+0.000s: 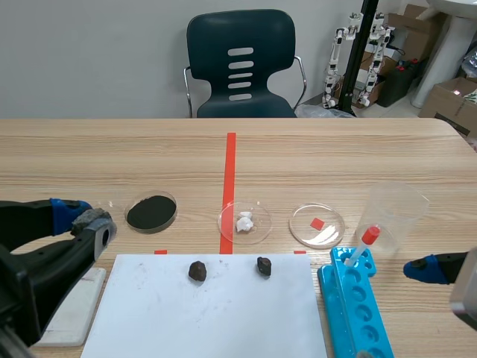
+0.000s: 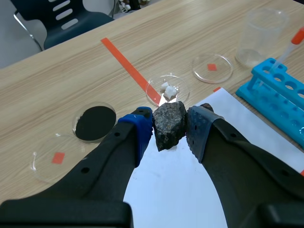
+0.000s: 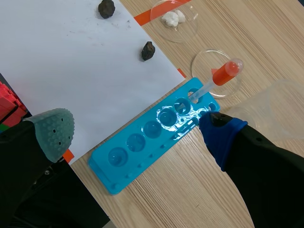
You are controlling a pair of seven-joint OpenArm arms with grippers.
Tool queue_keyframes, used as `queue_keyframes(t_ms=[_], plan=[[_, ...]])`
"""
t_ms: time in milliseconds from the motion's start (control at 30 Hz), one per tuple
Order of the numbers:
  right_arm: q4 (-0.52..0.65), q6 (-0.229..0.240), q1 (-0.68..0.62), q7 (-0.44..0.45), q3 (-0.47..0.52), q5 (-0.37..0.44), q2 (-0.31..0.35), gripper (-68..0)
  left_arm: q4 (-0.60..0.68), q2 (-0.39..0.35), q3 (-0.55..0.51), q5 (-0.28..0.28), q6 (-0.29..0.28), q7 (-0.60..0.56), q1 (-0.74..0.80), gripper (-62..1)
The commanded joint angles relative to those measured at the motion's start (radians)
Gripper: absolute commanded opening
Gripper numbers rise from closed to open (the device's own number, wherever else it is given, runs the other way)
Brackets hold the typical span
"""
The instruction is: Pick up the left mineral with the left hand
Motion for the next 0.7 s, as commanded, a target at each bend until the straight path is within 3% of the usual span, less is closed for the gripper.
queue_keyframes(t_ms=[0, 667], plan=[[0.016, -0.001, 0.006, 0.008, 0.002, 0.008, 0.011, -12.8, 0.018, 0.002, 0.008, -0.004, 0.002, -0.008, -0.012, -46.2], [0.016, -0.001, 0.006, 0.008, 0.002, 0.008, 0.011, -12.8, 0.018, 0.002, 0.008, -0.004, 0.002, 0.008, -0.012, -46.2]])
